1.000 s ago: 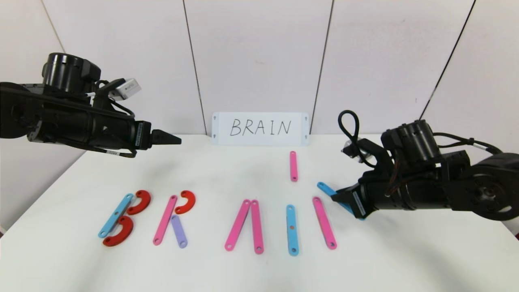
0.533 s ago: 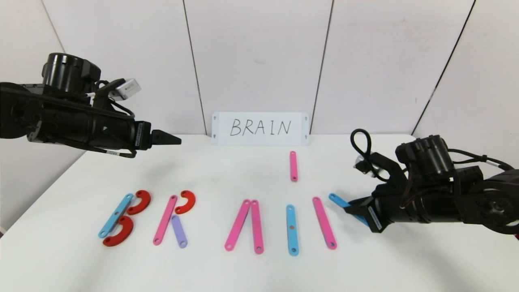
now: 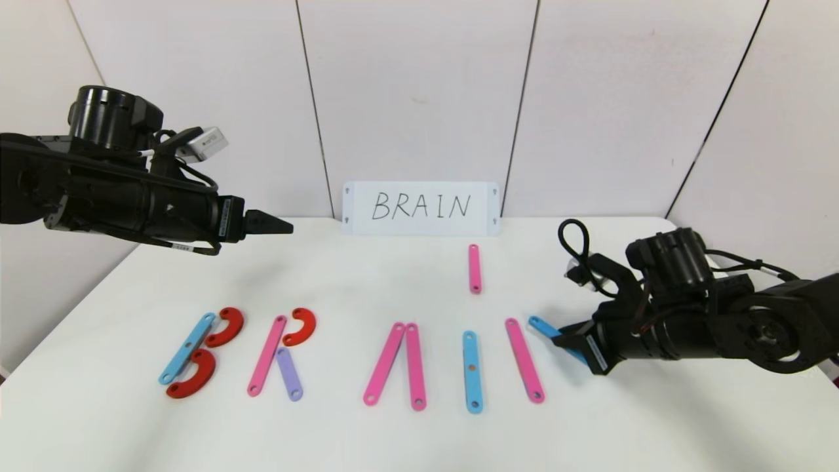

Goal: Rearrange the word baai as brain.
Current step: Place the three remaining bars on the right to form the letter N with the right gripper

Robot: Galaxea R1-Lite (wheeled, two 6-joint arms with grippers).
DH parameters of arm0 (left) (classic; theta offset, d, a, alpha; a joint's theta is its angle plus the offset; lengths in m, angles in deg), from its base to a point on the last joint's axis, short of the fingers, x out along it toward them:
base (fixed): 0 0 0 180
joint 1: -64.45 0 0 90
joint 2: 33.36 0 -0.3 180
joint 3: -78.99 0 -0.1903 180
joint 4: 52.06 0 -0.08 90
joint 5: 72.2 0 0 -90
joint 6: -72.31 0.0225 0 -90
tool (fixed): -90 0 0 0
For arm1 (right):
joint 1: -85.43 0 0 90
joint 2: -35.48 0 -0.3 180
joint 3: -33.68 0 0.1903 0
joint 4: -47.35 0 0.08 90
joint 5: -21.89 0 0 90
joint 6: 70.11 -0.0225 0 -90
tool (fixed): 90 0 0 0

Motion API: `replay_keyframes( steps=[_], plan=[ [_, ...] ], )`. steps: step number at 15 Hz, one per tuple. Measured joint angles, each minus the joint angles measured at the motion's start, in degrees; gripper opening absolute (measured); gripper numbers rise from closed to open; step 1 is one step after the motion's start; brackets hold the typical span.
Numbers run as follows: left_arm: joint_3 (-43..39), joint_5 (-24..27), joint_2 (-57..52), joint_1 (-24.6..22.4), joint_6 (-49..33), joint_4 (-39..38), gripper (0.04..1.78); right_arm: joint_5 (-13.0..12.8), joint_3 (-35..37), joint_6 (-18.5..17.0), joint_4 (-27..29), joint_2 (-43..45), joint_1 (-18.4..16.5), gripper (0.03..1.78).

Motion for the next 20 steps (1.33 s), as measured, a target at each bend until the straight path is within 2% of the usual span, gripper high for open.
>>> replay_keyframes(
  steps=[8,11,14,17,20],
  plan=[
    [0.0,0.0,0.0,0.0,0.0,0.0,1.73,-0.3,-0.7,0.0,-0.4,-2.3,0.2,0.27],
    [0.0,0.0,0.0,0.0,0.0,0.0,1.73,-0.4,-0.2,-0.2,-4.8,-3.4,0.3,0.27],
    [0.0,0.0,0.0,0.0,0.0,0.0,1.73,-0.4,0.7,-0.2,-5.8,-4.1,0.4,0.29],
    [0.0,0.0,0.0,0.0,0.0,0.0,1.73,-0.4,1.0,-0.2,-5.8,-4.2,0.3,0.46],
    [0.0,0.0,-0.1,0.0,0.0,0.0,1.73,-0.4,1.5,-0.2,-5.7,-3.9,0.0,0.87]
  ],
)
